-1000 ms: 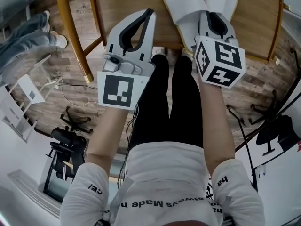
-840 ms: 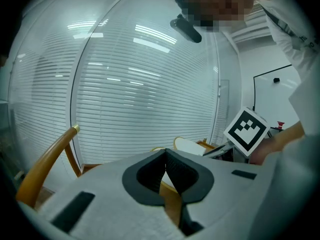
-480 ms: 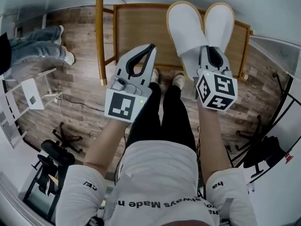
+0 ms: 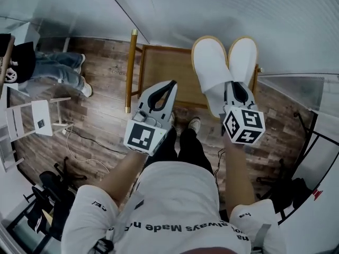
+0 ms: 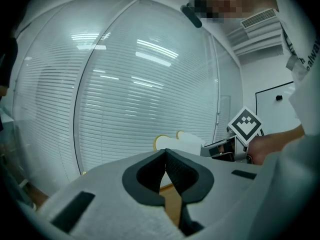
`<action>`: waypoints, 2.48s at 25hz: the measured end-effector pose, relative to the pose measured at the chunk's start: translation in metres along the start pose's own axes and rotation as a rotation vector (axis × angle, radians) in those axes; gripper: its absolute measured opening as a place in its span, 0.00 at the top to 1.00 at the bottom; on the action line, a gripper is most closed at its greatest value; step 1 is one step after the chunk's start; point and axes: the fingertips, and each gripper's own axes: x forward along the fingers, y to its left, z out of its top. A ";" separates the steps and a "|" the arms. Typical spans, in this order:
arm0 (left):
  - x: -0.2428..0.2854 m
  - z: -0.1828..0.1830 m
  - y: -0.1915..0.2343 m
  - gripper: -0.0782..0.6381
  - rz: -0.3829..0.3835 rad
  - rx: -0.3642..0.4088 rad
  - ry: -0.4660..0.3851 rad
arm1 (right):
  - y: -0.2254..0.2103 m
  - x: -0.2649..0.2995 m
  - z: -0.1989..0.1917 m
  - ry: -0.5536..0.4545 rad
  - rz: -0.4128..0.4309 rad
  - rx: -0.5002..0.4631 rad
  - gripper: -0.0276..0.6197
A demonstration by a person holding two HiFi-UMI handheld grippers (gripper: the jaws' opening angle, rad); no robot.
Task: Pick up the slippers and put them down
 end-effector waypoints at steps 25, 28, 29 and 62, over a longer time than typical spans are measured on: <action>-0.073 0.170 -0.088 0.88 0.006 0.023 -0.169 | 0.013 -0.179 0.144 -0.224 0.200 0.009 0.92; -0.079 0.176 -0.101 0.88 0.035 0.033 -0.195 | 0.012 -0.188 0.141 -0.226 0.230 0.001 0.92; -0.080 0.176 -0.105 0.88 0.047 0.033 -0.201 | 0.012 -0.189 0.140 -0.223 0.244 -0.003 0.92; -0.548 0.121 0.029 0.88 0.722 -0.042 -0.345 | 0.514 -0.225 0.056 -0.096 0.937 -0.327 0.92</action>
